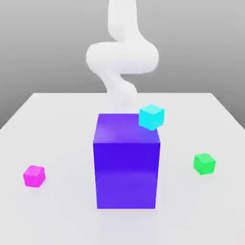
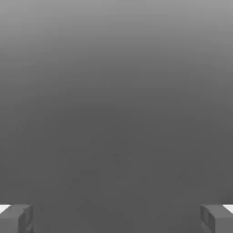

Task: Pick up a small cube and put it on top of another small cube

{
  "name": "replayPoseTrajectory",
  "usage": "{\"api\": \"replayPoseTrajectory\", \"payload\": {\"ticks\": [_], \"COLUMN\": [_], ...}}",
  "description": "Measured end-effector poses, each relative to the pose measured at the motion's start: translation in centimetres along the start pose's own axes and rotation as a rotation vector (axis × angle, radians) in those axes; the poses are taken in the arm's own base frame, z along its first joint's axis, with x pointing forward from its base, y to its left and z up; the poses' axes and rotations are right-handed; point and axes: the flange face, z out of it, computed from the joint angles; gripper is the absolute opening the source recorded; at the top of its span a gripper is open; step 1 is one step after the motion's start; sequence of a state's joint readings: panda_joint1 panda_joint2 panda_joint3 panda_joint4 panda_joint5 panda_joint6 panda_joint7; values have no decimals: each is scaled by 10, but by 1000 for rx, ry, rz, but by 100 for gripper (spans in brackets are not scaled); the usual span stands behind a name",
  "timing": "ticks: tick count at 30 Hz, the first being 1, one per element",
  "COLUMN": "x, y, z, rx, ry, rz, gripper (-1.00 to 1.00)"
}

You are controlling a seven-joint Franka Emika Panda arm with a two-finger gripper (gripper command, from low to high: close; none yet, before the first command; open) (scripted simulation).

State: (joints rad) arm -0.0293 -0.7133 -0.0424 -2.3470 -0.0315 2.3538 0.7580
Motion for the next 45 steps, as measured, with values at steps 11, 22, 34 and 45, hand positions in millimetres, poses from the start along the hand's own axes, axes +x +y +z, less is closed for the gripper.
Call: {"api": "replayPoseTrajectory", "payload": {"ticks": [11, 22, 34, 45], "x": [11, -102, -136, -69], "y": [215, 444, 476, 400], "z": [215, 295, 339, 307], "rx": [-342, -526, -531, -475], "ry": [-204, -476, -489, -433], "rz": [38, 140, 142, 13], "gripper": [0, 0, -100, -100]}}
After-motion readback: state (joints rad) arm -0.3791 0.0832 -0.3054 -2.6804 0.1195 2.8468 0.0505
